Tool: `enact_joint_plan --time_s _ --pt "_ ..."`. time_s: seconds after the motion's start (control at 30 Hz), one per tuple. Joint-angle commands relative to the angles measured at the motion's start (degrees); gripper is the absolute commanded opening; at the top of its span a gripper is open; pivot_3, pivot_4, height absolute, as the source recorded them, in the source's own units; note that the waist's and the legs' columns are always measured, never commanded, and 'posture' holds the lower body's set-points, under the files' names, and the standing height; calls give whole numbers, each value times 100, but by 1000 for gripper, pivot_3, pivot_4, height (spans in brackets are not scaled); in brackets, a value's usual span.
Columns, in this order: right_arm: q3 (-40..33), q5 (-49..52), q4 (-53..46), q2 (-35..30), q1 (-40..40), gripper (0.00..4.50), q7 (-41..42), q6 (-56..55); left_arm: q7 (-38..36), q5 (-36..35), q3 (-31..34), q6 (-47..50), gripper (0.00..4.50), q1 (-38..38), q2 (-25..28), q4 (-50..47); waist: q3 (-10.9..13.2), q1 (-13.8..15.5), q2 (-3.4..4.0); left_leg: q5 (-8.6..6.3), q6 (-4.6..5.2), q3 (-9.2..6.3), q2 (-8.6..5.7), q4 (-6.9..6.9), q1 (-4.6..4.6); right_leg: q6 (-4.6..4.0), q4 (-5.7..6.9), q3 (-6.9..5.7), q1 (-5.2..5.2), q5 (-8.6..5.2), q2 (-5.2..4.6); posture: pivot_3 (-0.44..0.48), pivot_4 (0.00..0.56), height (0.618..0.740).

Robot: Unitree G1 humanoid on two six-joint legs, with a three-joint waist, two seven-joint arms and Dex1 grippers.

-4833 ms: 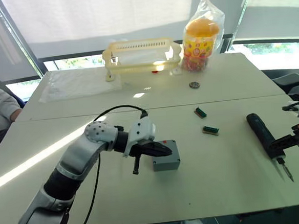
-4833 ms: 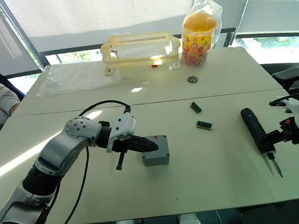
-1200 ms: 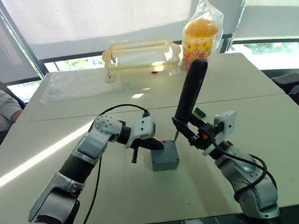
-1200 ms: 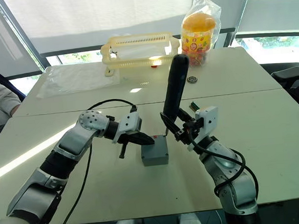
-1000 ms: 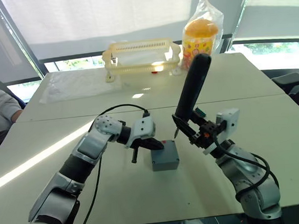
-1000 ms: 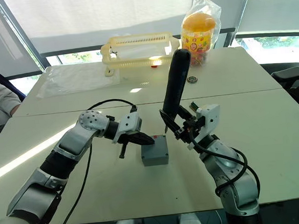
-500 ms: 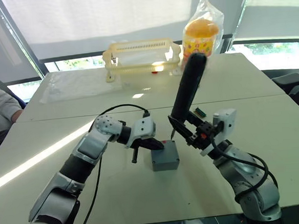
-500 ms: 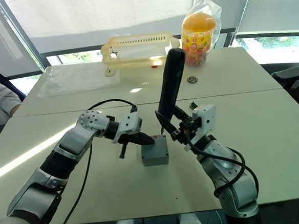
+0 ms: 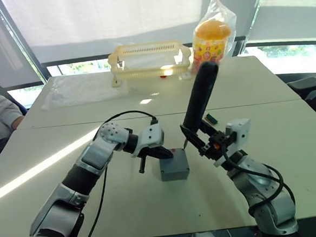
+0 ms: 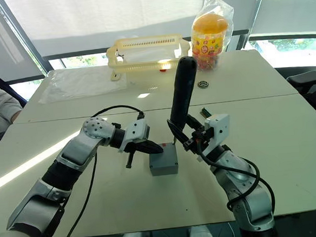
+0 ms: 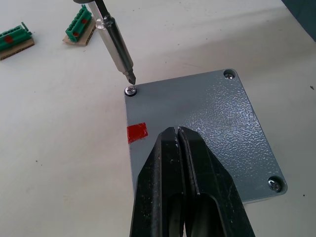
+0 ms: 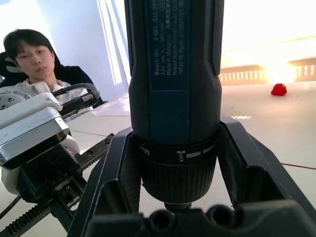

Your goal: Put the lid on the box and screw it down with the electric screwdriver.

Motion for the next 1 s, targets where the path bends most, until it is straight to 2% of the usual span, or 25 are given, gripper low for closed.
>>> enact_joint_plan --time_s 0.03,1.0 --pt "4 15 -119 28 -83 1756 33 -282 -17 189 -143 76 0 105 83 52 0 0 0 0 0 0 0 0 0 0 0 0 0 0 0 0 150 740" --pt "105 69 -290 46 -126 1756 -84 -272 -38 203 -161 54 0 162 111 2 -1 1 -2 0 0 0 0 0 1 0 0 0 0 0 0 0 150 740"
